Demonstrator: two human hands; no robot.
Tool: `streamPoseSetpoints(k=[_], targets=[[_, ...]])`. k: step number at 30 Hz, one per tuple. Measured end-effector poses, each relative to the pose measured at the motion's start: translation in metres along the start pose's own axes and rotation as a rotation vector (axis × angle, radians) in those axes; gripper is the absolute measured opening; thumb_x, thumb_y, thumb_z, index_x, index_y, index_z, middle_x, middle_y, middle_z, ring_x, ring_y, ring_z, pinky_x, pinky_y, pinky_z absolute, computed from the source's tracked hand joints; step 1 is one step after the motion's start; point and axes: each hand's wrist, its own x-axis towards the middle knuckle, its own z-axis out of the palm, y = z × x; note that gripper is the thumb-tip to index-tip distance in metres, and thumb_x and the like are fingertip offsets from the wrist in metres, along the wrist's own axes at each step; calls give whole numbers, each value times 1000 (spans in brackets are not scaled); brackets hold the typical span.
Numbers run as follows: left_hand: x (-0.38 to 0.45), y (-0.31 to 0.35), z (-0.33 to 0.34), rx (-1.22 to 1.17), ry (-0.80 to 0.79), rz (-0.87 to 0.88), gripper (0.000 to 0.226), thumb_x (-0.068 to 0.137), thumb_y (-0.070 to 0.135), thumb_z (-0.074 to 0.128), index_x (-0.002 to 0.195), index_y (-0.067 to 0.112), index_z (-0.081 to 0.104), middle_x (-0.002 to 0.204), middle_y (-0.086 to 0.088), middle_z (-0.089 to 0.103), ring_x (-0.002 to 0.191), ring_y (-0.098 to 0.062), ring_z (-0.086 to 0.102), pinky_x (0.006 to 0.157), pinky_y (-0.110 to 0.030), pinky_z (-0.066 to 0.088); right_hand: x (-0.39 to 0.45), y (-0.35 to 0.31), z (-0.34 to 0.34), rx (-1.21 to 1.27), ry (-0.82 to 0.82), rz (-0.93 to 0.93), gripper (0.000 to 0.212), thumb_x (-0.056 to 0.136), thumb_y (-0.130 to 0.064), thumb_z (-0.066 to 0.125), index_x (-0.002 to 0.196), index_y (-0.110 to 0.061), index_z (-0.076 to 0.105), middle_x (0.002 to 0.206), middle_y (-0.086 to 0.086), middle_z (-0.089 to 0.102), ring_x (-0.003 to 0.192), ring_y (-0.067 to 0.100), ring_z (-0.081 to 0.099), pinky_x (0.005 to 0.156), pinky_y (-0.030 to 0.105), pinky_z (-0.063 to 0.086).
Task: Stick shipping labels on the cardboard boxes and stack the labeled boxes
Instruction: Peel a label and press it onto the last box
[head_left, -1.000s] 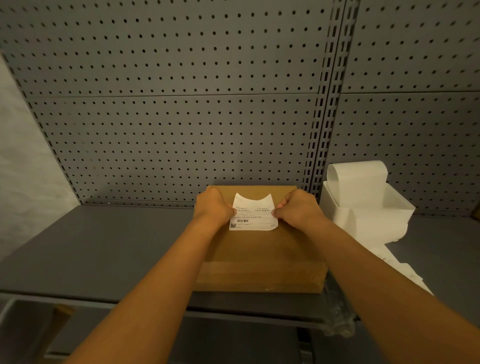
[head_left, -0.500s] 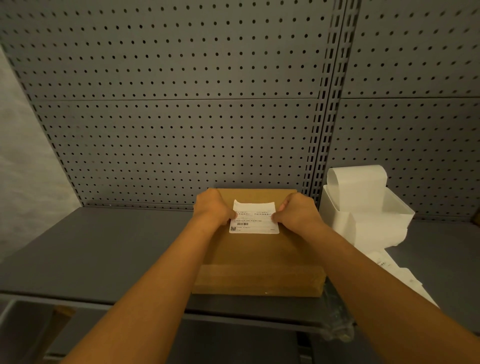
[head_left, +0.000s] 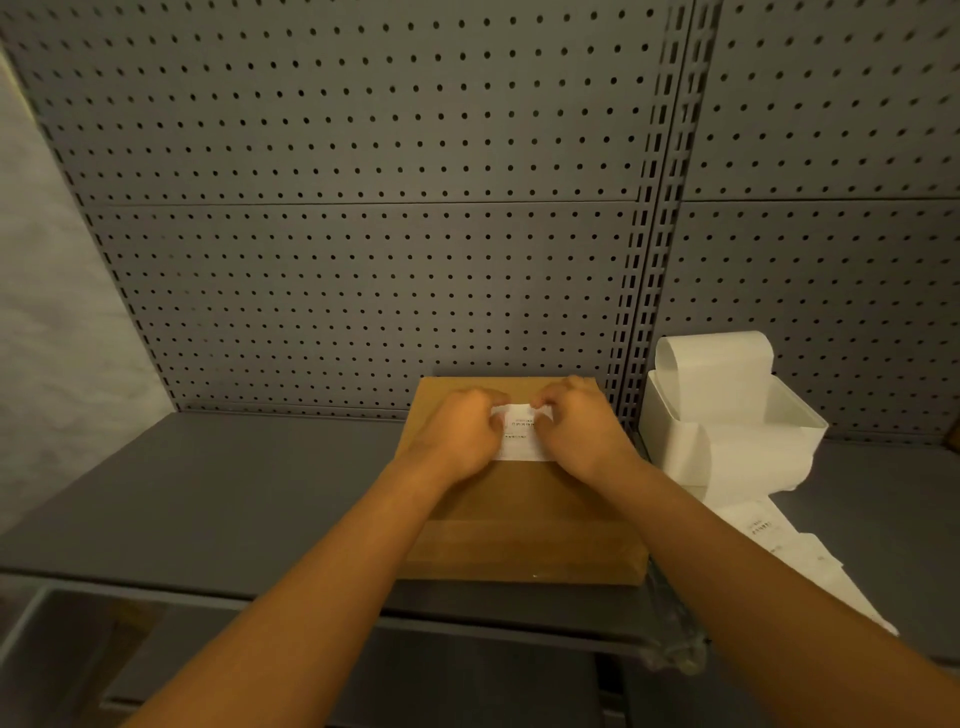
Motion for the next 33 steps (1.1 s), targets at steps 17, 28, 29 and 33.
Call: streamPoseSetpoints(k=[17,28,29,33], targets=[[-3,-13,15,127,-122,34,34,98,14,37,128,11,53,132,-12,56,119,-28,53,100,-39,44,-8,-7,10,-268,-296,-124,41,101,-20,31,141,-12,40,145,11,44,134,24,39,115,38,26],[8,-25,8,245,-145,-20,33,98,19,36,125,10,52,130,-10,57,115,-27,53,97,-36,41,7,-4,19,-246,-319,-69,40,100,-22,31,137,-13,42,142,10,46,129,24,43,113,44,27],[8,-28,5,277,-134,-58,26,98,20,36,113,9,54,119,-10,61,105,-27,56,88,-35,42,9,1,16,-272,-306,-32,35,99,-23,31,129,-12,46,134,11,52,120,24,48,109,44,31],[8,-24,1,244,-111,-48,25,99,20,36,108,7,55,116,-13,61,103,-26,55,86,-33,41,9,4,10,-306,-232,19,26,98,-23,33,113,-11,50,115,10,60,105,24,53,106,42,33]])
